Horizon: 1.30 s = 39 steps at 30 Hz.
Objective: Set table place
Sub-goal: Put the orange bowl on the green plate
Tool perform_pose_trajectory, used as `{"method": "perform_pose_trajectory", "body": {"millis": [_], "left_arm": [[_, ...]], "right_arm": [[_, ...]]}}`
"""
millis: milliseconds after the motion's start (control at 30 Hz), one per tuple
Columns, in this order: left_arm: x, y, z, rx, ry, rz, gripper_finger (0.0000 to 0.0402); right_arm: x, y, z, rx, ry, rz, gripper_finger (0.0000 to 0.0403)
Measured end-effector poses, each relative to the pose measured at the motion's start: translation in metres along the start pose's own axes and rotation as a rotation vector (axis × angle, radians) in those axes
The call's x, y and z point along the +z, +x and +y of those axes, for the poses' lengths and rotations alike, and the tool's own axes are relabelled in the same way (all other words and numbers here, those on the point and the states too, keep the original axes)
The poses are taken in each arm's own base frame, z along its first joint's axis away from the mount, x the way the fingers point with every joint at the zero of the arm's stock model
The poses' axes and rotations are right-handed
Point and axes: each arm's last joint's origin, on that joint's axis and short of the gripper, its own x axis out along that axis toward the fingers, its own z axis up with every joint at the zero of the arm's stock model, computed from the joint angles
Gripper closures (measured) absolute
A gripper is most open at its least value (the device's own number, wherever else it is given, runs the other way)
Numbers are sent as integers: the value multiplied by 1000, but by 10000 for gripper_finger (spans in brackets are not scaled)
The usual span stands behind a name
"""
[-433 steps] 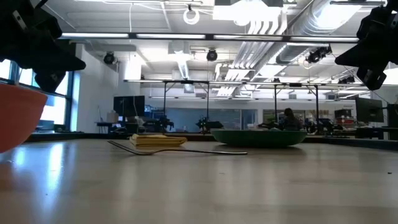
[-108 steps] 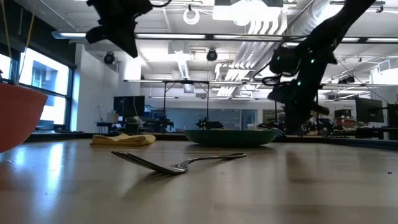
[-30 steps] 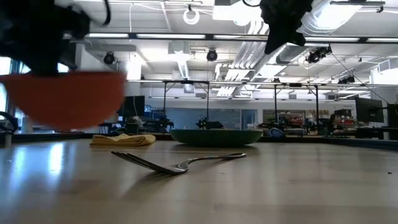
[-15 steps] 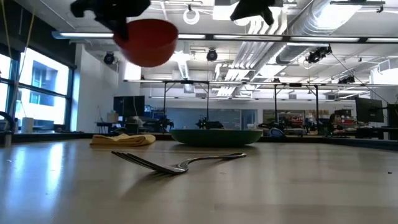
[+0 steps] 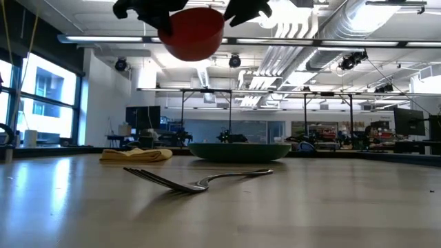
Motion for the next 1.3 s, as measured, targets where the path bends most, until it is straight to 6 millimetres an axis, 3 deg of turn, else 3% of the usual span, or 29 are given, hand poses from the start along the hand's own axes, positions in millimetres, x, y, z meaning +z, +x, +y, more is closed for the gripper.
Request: {"method": "perform_pose_trajectory", "body": {"millis": [167, 433, 567, 1000, 1100, 1233, 1300], "left_arm": [[-1, 0, 1, 6, 8, 3, 401], [-2, 2, 0, 21, 19, 7, 401], [-3, 2, -2, 17, 15, 5, 401], [-4, 3, -3, -1, 30, 25, 401], [-4, 3, -3, -8, 26, 28, 401], [-4, 3, -4, -9, 14, 25, 400], [-4, 3, -4, -11, 9, 23, 400]], "right_arm": [[12, 5, 9, 14, -34, 73, 224], [23, -21, 20, 65, -66, 96, 224], [23, -23, 25, 29, -90, 94, 224], [10, 47, 32, -50, -116, 185, 226], [7, 56, 27, -55, -85, 206, 256], [8, 59, 21, -78, -65, 205, 374], [8, 59, 21, -106, -69, 196, 383]]}}
